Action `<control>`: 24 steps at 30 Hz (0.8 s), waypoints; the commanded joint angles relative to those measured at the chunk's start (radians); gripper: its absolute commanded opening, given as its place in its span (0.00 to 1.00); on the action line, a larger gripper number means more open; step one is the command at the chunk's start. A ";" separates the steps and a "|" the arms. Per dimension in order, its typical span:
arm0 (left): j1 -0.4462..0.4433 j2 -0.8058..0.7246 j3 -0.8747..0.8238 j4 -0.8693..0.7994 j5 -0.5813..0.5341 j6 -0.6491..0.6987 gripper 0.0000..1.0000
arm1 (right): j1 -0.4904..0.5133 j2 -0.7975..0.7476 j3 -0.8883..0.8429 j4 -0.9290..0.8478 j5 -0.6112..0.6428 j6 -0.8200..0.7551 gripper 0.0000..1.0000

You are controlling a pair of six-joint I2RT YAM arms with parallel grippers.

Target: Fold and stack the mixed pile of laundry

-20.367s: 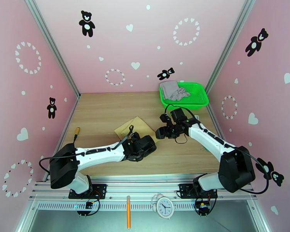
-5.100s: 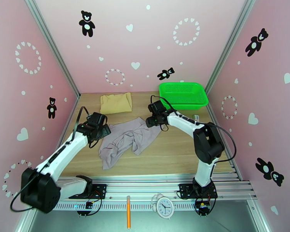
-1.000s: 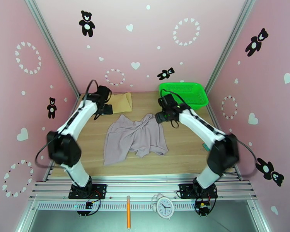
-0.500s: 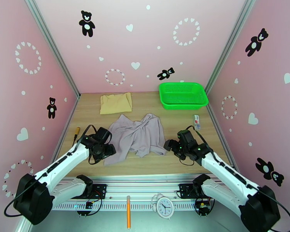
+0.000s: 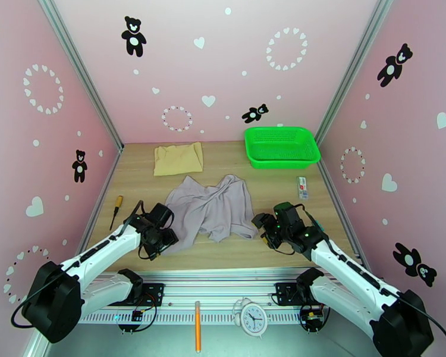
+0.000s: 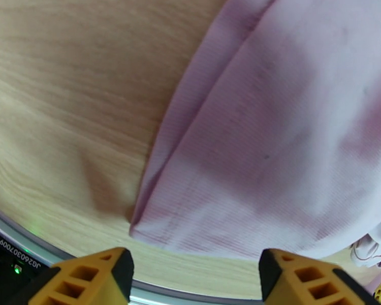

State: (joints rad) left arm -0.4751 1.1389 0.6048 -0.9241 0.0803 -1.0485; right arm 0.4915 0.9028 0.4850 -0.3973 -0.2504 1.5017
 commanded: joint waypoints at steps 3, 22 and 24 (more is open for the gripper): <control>-0.010 0.003 -0.006 -0.093 0.001 -0.025 0.70 | 0.006 0.046 0.002 -0.019 -0.013 0.007 0.69; -0.010 0.178 -0.026 0.064 -0.163 -0.088 0.17 | 0.052 0.179 0.002 0.039 0.024 0.072 0.63; -0.011 0.167 -0.022 0.049 -0.178 -0.085 0.06 | 0.053 0.197 -0.001 0.055 0.034 0.081 0.62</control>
State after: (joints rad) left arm -0.4873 1.2892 0.5968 -0.8684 -0.0074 -1.1320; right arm 0.5377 1.0760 0.4850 -0.3611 -0.2440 1.5566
